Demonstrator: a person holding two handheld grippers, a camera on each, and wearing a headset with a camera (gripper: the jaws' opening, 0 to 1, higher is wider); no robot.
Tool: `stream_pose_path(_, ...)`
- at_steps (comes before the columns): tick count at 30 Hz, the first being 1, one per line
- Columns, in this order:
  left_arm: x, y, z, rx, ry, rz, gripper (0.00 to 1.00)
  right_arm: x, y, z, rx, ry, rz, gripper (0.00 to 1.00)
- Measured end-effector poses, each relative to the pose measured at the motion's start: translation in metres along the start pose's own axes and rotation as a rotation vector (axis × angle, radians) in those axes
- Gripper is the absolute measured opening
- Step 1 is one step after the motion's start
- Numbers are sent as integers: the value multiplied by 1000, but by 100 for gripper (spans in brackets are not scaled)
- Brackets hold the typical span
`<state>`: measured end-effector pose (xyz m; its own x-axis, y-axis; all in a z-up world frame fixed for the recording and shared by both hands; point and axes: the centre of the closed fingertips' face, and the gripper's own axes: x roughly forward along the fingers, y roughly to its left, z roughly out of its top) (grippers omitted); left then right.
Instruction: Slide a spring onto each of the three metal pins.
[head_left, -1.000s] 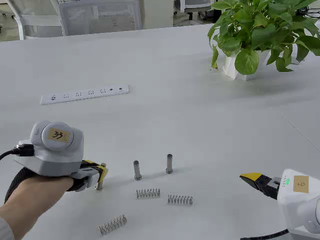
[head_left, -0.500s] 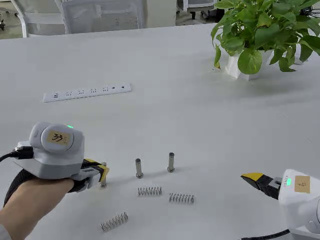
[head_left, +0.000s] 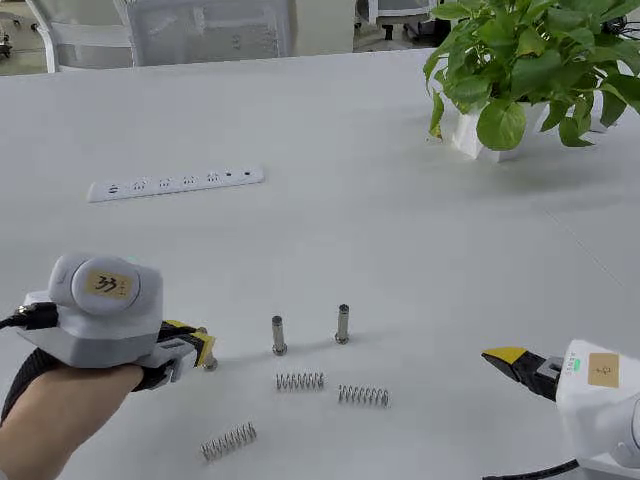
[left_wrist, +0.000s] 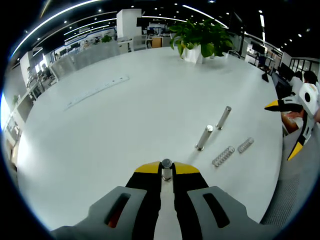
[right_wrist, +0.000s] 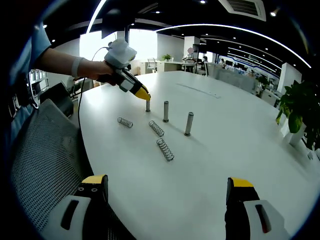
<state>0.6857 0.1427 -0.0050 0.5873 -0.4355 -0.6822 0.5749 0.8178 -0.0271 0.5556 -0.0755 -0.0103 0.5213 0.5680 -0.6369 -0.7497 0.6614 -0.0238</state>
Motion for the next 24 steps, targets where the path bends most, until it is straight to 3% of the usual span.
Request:
stream_pose_path(7,0,-3,-1,42,-1,7,4,0,0,0,0,1,0,98)
stream_pose_path(24,-1,-4,-1,33,-22,12,5,1,1,-3,-5,9,4,98)
